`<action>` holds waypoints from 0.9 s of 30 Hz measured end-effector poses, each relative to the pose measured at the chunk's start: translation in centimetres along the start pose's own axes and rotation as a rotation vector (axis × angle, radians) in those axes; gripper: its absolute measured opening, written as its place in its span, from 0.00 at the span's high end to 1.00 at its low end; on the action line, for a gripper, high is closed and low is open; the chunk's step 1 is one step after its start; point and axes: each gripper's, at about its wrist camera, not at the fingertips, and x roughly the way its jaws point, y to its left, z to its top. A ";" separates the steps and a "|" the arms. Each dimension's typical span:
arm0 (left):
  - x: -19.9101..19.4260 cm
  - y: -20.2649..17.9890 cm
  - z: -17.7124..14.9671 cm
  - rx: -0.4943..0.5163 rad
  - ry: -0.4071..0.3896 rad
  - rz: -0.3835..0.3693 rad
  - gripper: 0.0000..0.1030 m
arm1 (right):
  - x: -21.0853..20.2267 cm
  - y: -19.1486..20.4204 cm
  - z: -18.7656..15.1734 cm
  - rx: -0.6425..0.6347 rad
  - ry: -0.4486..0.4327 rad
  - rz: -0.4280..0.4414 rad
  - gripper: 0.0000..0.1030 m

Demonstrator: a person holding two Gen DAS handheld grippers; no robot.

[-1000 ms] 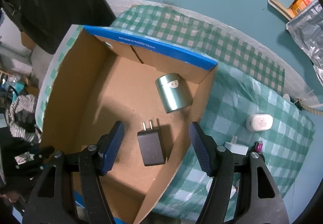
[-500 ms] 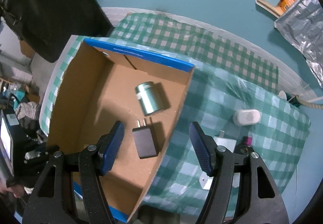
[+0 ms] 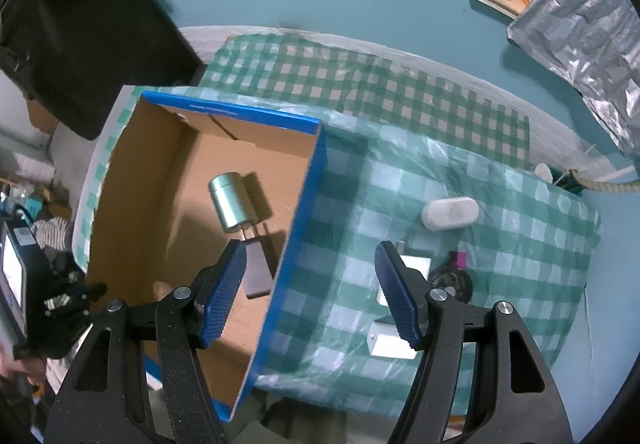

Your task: Organize rigid objects

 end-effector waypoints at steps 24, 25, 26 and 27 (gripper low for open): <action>-0.2 0.3 -0.2 -0.007 -0.004 -0.003 0.95 | 5.8 -8.9 -4.2 0.160 0.148 -0.051 0.35; -0.2 0.3 -0.2 -0.008 -0.005 -0.003 0.95 | 6.4 -9.2 -4.4 0.171 0.162 -0.046 0.35; -0.2 0.4 -0.2 -0.009 -0.005 -0.004 0.95 | 6.9 -9.4 -4.5 0.177 0.169 -0.044 0.35; -0.3 0.3 -0.2 -0.010 -0.004 -0.004 0.95 | 7.4 -9.7 -4.7 0.185 0.176 -0.040 0.35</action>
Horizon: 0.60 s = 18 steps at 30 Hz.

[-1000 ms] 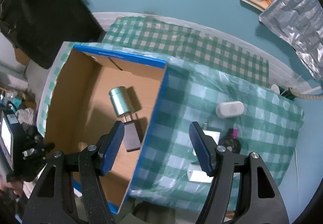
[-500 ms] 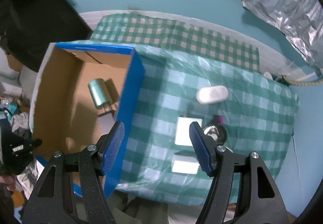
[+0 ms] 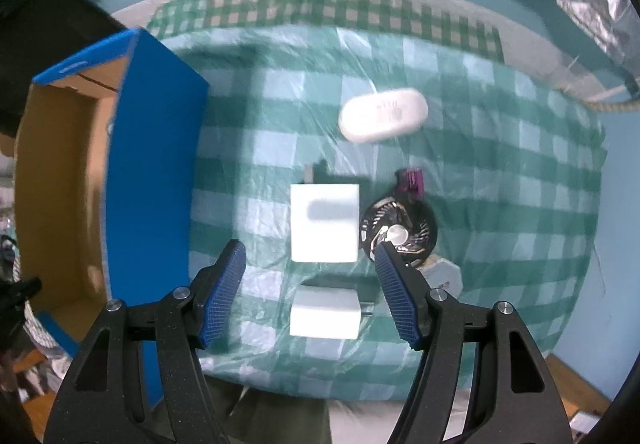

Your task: Organize rigid objects

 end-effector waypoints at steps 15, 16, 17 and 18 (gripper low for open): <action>-0.2 -0.2 -0.2 -0.015 0.007 0.003 0.95 | 4.6 -0.9 0.6 0.024 0.075 0.008 0.31; -0.2 -0.2 -0.2 -0.016 0.008 0.003 0.95 | 4.7 -0.8 0.6 0.019 0.073 0.005 0.31; -0.2 -0.2 -0.2 -0.017 0.008 0.003 0.95 | 4.7 -0.7 0.8 0.012 0.071 0.001 0.31; -0.2 -0.2 -0.2 -0.018 0.008 0.004 0.95 | 4.7 -0.6 0.9 0.007 0.068 -0.003 0.31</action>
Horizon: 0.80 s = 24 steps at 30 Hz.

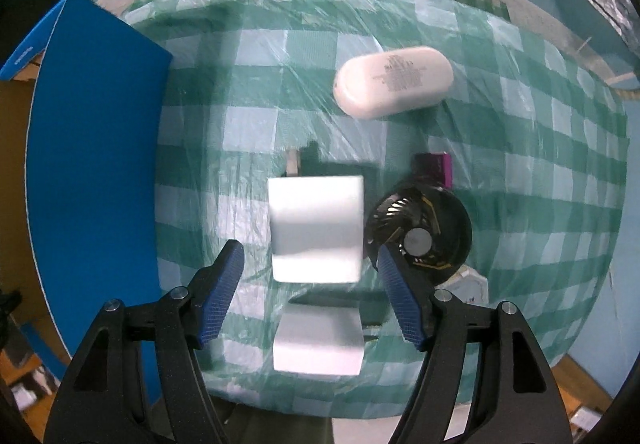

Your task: Organize rigid objects

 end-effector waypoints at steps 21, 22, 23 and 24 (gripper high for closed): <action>0.0 0.0 -0.1 -0.010 0.001 -0.004 0.95 | 0.8 0.3 3.3 -0.092 -0.032 -0.079 0.31; 0.0 0.0 -0.1 -0.012 0.000 -0.005 0.95 | 0.6 0.1 3.0 -0.079 -0.016 -0.080 0.31; 0.0 0.0 -0.1 -0.013 0.000 -0.005 0.95 | 0.2 0.1 2.5 -0.074 -0.013 -0.070 0.31; 0.1 0.1 -0.2 -0.015 0.000 -0.007 0.95 | -0.2 -0.1 2.0 -0.072 -0.012 -0.058 0.31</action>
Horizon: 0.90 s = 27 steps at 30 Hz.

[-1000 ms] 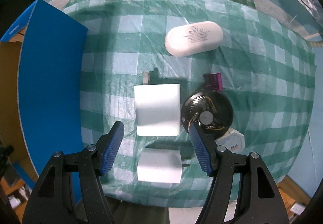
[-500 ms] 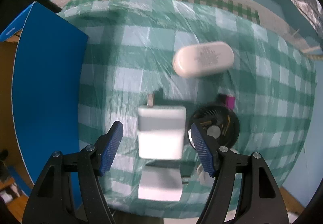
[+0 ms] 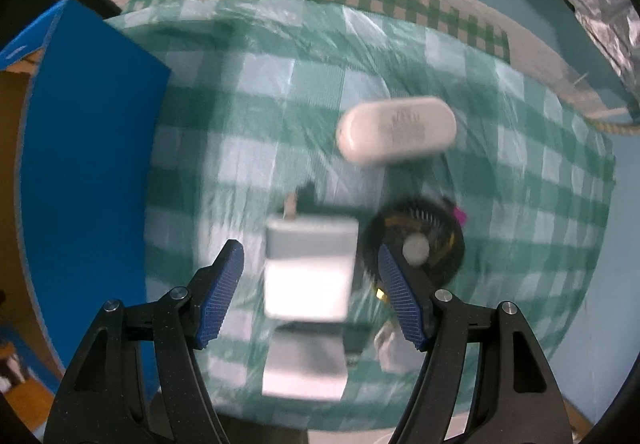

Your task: Organize rigid objects

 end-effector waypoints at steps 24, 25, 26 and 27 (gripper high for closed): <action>0.5 0.0 -0.5 0.018 0.003 0.004 0.95 | 0.0 -1.3 -6.7 0.074 0.115 0.035 0.31; 0.5 0.0 -0.6 0.018 0.002 0.004 0.94 | 0.2 -1.3 -6.7 0.084 0.114 0.039 0.35; 0.5 0.0 -0.6 0.019 0.002 0.004 0.94 | 0.4 -1.4 -6.6 0.095 0.113 0.047 0.38; 0.5 0.0 -0.6 0.020 0.003 0.004 0.95 | 0.6 -1.6 -6.6 0.103 0.116 0.054 0.43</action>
